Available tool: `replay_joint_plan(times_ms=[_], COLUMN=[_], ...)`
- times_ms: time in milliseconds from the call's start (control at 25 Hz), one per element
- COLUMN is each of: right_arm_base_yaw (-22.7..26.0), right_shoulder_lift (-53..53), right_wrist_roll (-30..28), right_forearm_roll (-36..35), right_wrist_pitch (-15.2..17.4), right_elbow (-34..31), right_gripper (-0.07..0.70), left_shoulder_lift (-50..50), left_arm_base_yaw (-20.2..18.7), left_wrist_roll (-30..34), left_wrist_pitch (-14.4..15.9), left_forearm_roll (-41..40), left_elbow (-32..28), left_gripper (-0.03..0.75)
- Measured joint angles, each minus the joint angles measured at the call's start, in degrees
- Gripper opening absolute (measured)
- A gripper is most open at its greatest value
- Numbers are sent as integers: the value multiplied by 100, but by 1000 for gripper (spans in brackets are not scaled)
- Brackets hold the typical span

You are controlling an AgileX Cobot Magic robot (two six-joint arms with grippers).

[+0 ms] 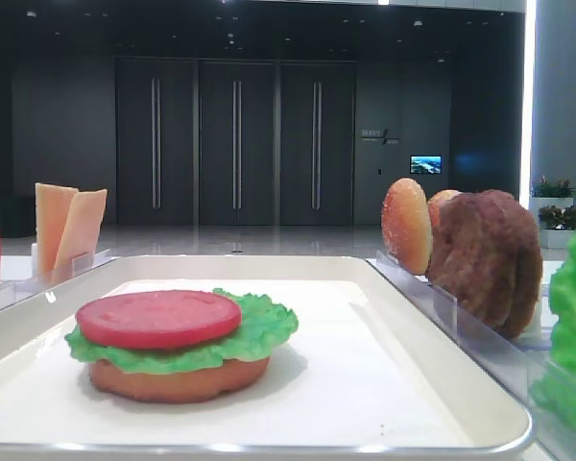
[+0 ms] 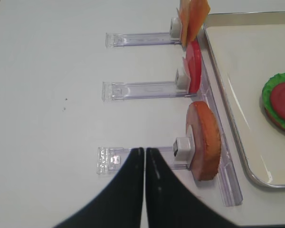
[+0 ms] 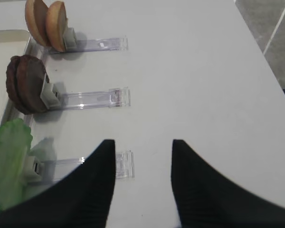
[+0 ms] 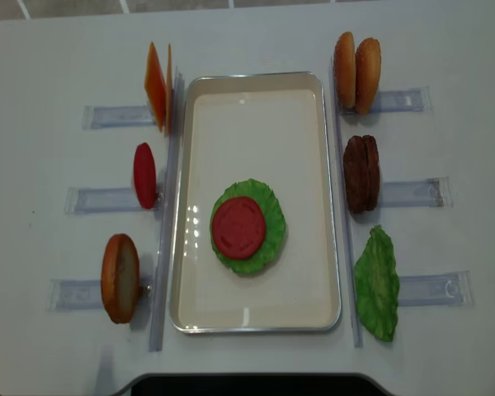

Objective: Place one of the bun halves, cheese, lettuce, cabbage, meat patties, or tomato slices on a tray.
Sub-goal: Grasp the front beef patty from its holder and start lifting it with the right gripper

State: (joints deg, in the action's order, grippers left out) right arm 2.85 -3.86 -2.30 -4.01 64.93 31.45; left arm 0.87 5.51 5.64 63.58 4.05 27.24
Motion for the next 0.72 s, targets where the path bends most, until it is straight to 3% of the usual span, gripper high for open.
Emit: replay_joint_plan(times_ms=[360,720], right_arm_base_yaw=[0,0], right_shoulder_lift=[-2191,-4639], right_wrist_roll=[0,0], right_forearm_roll=[-22,-22], right_wrist_pitch=[22,476], right_elbow=[982,1989], right_gripper=[274,274], left_shoulder_lift=[0,0], left_arm_base_yaw=[0,0], left_wrist_roll=[0,0], left_wrist_pitch=[0,0], left_forearm_roll=[0,0], left_elbow=[0,0], left_gripper=[-7,-7])
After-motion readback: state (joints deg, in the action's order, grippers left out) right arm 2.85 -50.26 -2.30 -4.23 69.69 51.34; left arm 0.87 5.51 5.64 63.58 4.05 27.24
